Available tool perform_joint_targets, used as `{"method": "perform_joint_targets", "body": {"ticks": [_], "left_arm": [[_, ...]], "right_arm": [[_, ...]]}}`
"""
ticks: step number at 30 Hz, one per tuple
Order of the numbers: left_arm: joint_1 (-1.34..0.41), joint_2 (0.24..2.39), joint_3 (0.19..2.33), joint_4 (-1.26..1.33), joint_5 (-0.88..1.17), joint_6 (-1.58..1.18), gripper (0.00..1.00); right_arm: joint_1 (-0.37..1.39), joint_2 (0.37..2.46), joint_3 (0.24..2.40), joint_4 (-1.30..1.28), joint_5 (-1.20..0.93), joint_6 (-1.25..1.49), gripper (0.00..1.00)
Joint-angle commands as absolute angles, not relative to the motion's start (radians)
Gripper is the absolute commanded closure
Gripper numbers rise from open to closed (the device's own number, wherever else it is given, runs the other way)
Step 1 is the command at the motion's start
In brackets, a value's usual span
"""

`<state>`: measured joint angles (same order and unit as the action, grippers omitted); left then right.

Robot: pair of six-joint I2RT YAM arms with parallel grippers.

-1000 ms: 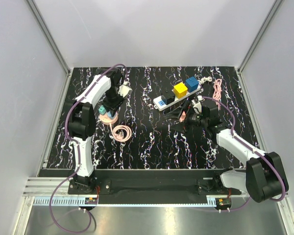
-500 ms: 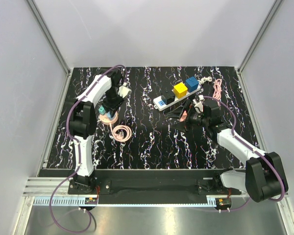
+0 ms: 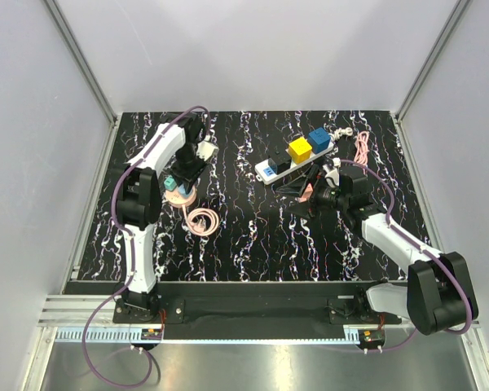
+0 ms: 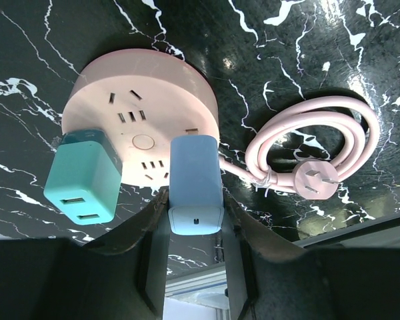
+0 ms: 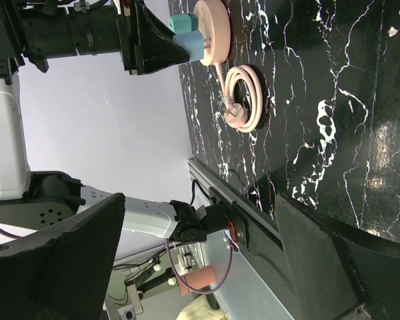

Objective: Insert the plug

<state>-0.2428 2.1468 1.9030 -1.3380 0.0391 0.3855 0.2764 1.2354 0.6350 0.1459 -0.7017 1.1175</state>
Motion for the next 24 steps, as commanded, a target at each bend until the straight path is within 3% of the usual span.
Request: {"method": "perform_joint_targets", "body": {"ticks": [1,24], "left_arm": [[-0.239,2.154,1.899,-1.318,0.063,0.367,1.0],[-0.236,2.195,1.787,-1.212,0.005,0.293,1.0]], "right_arm": [[0.265,1.239,0.673,0.184,-0.726,1.092,0.0],[0.242,1.227,0.66,0.186,-0.744,1.091,0.0]]}}
